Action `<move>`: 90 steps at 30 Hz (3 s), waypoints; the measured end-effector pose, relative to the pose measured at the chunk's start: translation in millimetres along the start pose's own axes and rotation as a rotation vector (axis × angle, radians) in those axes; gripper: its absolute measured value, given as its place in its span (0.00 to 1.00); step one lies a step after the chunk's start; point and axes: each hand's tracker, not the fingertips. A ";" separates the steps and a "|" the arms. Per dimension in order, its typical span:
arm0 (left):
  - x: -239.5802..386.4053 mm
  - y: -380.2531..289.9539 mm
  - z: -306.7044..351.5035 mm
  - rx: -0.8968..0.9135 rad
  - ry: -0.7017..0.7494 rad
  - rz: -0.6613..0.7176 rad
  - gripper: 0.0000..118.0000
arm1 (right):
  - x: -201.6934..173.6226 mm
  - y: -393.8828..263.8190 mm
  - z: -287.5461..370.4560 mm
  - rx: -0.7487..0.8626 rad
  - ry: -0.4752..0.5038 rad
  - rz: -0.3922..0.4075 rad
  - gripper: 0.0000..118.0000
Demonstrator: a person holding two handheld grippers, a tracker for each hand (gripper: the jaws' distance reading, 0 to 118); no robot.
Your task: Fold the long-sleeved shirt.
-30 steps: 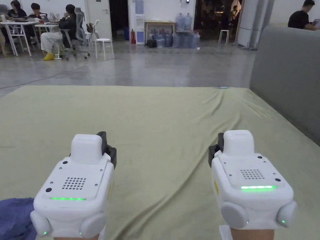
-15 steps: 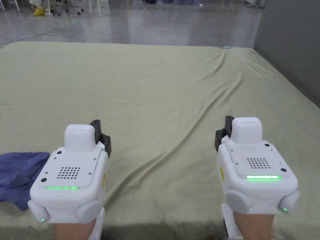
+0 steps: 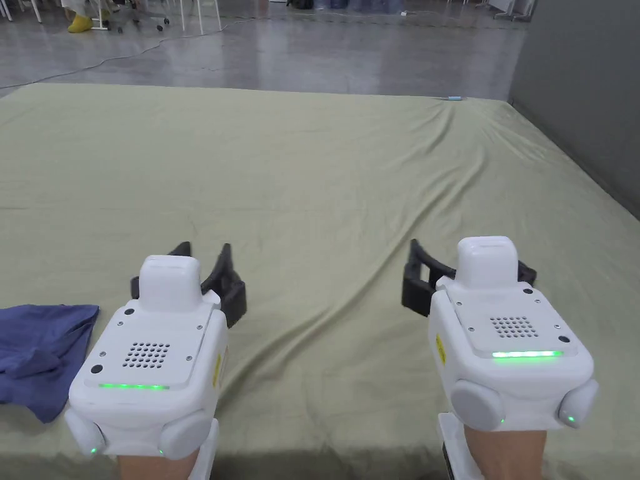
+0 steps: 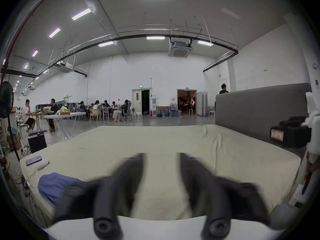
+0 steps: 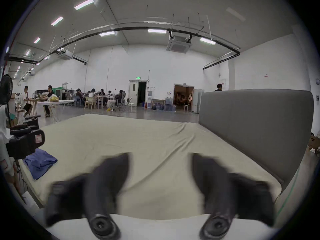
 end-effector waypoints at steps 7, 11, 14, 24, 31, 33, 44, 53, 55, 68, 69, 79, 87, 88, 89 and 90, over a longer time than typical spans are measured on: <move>4.2 -12.3 -4.4 0.110 -0.042 -0.014 1.00 | -1.9 -5.6 -1.3 0.034 -0.027 -0.015 0.96; 9.0 -17.7 -6.0 0.044 -0.020 -0.113 1.00 | 0.5 -10.3 0.0 0.056 -0.023 -0.018 0.96; 7.5 -19.5 -5.8 0.031 -0.030 -0.052 1.00 | 1.9 -10.1 -0.8 0.043 -0.020 -0.003 0.96; 1.4 -3.9 2.0 0.049 -0.005 -0.013 1.00 | 10.4 -7.7 7.0 0.050 -0.038 -0.059 0.96; -0.1 0.7 2.9 0.044 -0.024 0.028 1.00 | 7.0 -3.7 5.4 0.033 -0.066 -0.014 0.96; -0.1 0.9 2.8 0.034 -0.024 0.032 1.00 | 7.8 -3.5 5.6 0.034 -0.055 -0.013 0.96; 1.2 1.9 1.8 0.021 -0.025 0.001 1.00 | 9.8 -4.0 1.1 0.028 -0.039 -0.034 0.96; -2.7 6.5 -0.8 0.024 -0.038 0.030 1.00 | 8.3 -4.9 -1.0 0.014 -0.032 -0.021 0.96; -1.8 7.8 -0.9 0.024 -0.041 0.016 1.00 | 8.3 -3.6 -1.0 0.017 -0.033 -0.023 0.96; 5.0 12.1 -1.2 0.023 -0.021 -0.037 1.00 | 9.2 1.6 1.5 0.030 -0.041 -0.038 0.96; 5.4 12.0 -0.7 0.023 -0.019 -0.044 1.00 | 8.8 2.1 1.3 0.029 -0.045 -0.035 0.96; 1.5 12.4 1.2 0.025 -0.002 -0.032 1.00 | 8.5 3.4 3.8 0.030 -0.048 -0.033 0.96; 1.9 11.8 3.2 0.024 0.005 -0.042 1.00 | 5.4 3.6 5.8 0.033 -0.042 -0.023 0.96; 1.9 11.7 3.2 0.019 0.006 -0.042 1.00 | 5.1 3.6 5.9 0.034 -0.043 -0.020 0.96; 1.7 11.2 3.5 0.019 0.008 -0.043 1.00 | 4.8 3.7 5.9 0.036 -0.042 -0.019 0.96; 1.4 10.5 4.0 0.021 0.010 -0.043 1.00 | 4.6 4.0 5.8 0.035 -0.040 -0.019 0.96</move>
